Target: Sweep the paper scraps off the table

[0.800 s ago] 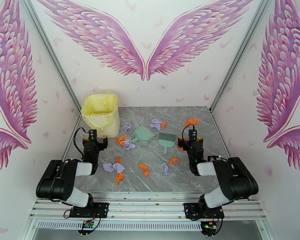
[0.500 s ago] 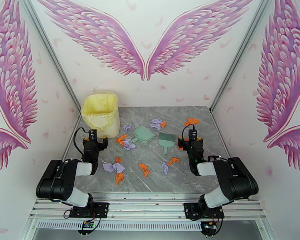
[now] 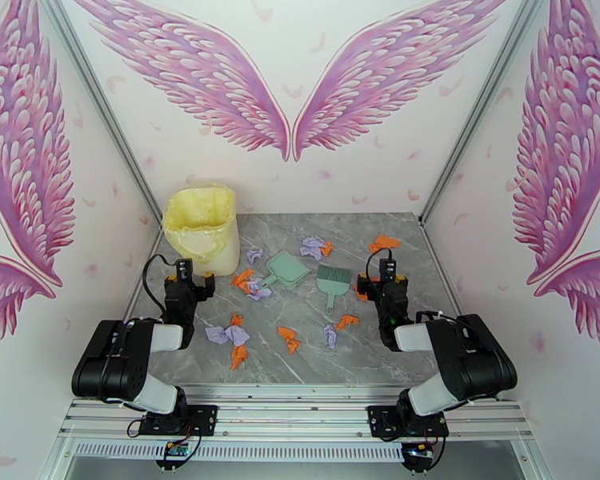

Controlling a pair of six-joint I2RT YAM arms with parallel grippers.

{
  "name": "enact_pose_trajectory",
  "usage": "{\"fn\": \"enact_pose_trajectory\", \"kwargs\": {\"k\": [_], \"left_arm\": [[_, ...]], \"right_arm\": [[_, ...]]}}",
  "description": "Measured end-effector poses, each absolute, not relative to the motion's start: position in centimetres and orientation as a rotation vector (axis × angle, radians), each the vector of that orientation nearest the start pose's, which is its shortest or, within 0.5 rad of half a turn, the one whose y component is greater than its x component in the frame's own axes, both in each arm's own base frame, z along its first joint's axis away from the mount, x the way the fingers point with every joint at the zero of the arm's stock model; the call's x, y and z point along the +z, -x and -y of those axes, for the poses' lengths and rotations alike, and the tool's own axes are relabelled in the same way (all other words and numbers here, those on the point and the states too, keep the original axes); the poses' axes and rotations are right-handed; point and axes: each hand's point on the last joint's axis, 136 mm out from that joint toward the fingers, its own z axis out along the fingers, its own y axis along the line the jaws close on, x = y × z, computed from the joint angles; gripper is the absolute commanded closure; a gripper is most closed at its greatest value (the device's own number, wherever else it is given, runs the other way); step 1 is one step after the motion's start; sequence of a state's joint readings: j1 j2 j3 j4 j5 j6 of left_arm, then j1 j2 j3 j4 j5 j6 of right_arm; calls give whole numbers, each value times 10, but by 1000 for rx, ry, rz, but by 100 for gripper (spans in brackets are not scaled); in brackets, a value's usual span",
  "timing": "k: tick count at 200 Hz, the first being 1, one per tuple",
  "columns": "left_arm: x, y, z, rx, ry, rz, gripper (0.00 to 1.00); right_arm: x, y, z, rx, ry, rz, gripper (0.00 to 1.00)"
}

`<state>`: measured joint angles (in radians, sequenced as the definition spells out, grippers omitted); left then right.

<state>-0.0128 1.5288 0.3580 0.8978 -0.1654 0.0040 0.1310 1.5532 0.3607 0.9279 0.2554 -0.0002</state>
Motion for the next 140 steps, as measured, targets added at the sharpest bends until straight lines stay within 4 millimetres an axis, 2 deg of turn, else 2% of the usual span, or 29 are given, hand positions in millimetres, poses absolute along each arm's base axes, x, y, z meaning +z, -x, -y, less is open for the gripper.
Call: {"fn": "enact_pose_trajectory", "kwargs": {"k": [35,54,68,105,121,140], "left_arm": [[109,-394,-27,165,121,-1853,1],[121,-389,-31,201,151,-1852,1],[146,-381,-31,200,181,-1808,1],[240,-342,-23,71,225,-1596,1],[266,-322,-16,2,223,-1532,1],[278,-304,-12,-54,241,-1504,1]], "right_arm": [[109,-396,-8,-142,-59,-1828,1],[109,-396,-8,-143,-59,-1828,1],[109,-396,-8,-143,-59,-1828,1],[109,-395,-6,-166,-73,-1829,1],[110,-395,-9,-162,-65,-1828,1],[113,-393,-11,-166,-58,-1826,1]]}}
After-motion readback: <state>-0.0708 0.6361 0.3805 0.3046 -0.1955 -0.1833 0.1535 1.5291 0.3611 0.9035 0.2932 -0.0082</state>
